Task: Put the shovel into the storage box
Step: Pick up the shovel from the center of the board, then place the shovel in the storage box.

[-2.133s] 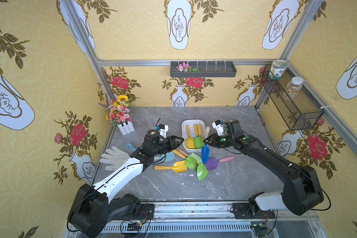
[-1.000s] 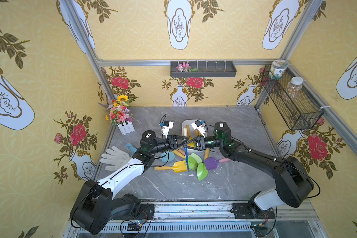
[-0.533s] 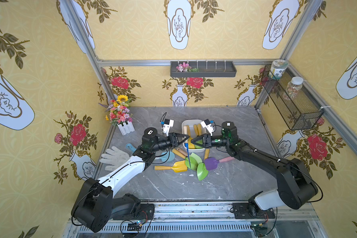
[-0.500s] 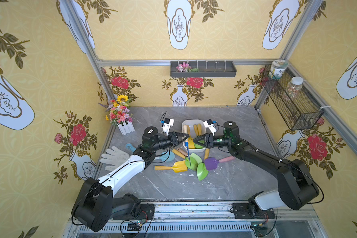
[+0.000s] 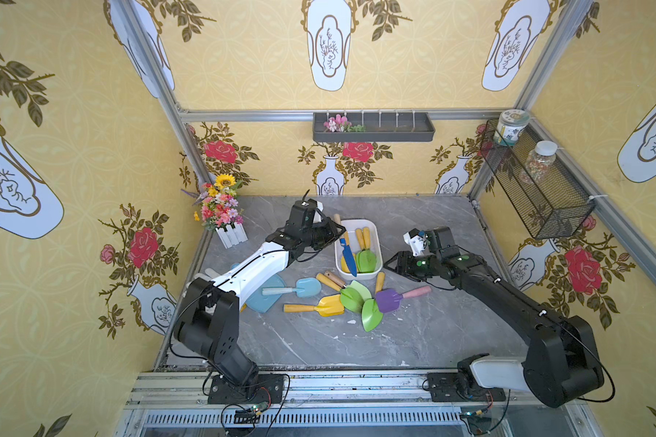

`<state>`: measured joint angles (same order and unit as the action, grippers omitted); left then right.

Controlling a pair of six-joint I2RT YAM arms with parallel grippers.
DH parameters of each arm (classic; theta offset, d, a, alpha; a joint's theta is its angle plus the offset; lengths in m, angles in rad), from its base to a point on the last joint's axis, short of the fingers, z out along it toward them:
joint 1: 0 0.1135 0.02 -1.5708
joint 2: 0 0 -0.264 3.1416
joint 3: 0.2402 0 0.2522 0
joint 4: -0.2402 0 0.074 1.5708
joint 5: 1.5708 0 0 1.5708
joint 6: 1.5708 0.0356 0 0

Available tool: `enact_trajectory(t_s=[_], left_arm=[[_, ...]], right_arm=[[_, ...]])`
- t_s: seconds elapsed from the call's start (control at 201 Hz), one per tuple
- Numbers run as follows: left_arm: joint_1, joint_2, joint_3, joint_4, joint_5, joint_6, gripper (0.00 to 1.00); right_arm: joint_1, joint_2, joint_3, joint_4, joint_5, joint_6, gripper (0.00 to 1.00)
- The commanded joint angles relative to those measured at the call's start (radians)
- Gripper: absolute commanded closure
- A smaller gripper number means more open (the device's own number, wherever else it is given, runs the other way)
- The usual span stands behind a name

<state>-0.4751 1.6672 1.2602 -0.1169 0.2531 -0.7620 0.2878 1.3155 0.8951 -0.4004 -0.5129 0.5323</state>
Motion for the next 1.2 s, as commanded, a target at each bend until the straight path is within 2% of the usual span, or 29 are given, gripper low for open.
enact_trajectory(t_s=[0.0, 0.259, 0.498, 0.757, 1.016, 1.195], left_arm=[[0.001, 0.083, 0.088, -0.128, -0.093, 0.075, 0.9], [-0.024, 0.288, 0.349, -0.309, -0.273, 0.179, 0.9], [-0.076, 0.442, 0.538, -0.436, -0.383, 0.231, 0.87], [-0.106, 0.485, 0.546, -0.457, -0.494, 0.253, 0.86], [-0.117, 0.528, 0.568, -0.468, -0.52, 0.26, 0.85], [-0.124, 0.558, 0.589, -0.483, -0.531, 0.263, 0.74]], right_arm=[[0.008, -0.017, -0.004, -0.072, 0.108, -0.026, 0.43], [0.02, -0.037, 0.0, -0.109, 0.154, -0.035, 0.42], [0.023, -0.043, -0.013, -0.11, 0.165, -0.036, 0.43], [0.023, -0.052, -0.032, -0.098, 0.168, -0.036, 0.43], [0.022, -0.043, -0.039, -0.089, 0.165, -0.028, 0.43], [0.022, -0.041, -0.043, -0.087, 0.169, -0.027, 0.43]])
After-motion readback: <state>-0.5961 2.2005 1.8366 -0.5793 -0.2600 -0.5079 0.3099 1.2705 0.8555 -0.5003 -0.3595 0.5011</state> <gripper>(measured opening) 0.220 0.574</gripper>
